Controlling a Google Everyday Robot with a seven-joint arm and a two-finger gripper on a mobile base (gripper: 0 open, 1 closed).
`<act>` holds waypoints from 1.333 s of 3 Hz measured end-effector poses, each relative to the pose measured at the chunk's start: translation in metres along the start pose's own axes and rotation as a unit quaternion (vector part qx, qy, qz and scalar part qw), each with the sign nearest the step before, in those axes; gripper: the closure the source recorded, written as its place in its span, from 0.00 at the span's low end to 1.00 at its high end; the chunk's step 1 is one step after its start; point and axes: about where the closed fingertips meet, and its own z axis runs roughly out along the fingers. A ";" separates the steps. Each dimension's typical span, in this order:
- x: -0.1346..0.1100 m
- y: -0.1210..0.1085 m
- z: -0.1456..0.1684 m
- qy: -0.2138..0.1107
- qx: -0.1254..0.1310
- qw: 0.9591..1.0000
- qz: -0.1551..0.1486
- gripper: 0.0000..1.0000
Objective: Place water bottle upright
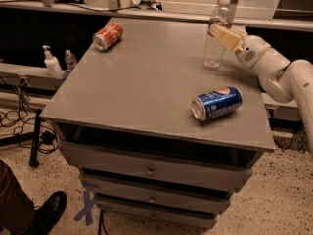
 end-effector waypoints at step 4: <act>0.008 -0.002 -0.014 -0.014 0.019 1.000 0.020 0.28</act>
Offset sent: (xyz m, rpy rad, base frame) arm -0.0087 -0.0161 -0.0174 0.0598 0.0290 -0.0425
